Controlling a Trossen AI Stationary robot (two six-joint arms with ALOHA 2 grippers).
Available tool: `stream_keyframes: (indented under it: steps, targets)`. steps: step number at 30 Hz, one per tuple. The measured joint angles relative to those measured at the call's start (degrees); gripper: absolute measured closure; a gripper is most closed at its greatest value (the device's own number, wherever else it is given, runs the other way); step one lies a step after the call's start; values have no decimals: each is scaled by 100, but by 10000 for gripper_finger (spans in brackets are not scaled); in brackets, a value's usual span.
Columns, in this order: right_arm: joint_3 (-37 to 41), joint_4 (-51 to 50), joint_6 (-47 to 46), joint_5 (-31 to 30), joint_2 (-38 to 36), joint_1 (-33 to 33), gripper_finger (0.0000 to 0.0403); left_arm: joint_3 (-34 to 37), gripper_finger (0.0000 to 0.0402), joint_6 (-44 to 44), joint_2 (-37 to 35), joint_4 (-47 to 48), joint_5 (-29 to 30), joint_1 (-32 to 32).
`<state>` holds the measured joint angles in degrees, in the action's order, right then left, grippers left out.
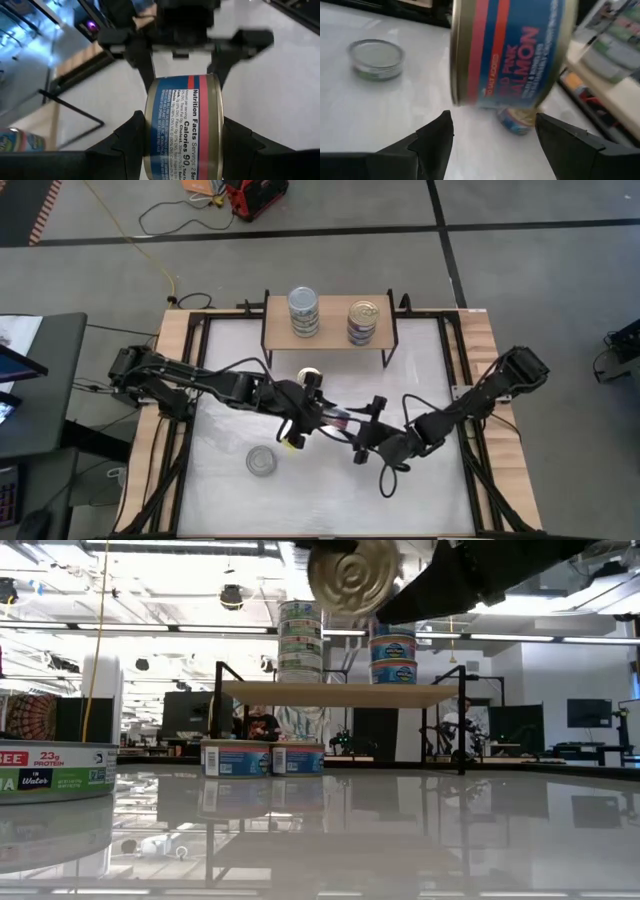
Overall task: Stack canned seafood by type on shelf
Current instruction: Stack the blue pink tuna can on top of the other blue and pink tuna cans on the shelf
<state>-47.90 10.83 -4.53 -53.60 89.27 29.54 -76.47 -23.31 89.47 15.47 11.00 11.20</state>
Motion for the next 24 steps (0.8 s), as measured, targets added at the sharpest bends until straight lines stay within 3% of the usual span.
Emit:
stream_keyframes:
  steps: [9, 15, 20, 24]
  targets:
    - [-4, 1139, 1227, -69, -47, 160, 96, -1, 217, -67, 0, -432, -15, 27]
    - [-9, 1123, 1260, -67, -360, 192, 126, 0, 217, -131, 0, -539, -2, 73]
    - [-13, 902, 1140, -35, -483, 197, 182, -2, 217, -116, 0, -585, 18, 79]
    - [-13, 890, 1153, -12, -501, 199, 187, -2, 206, -41, 0, -584, 35, 79]
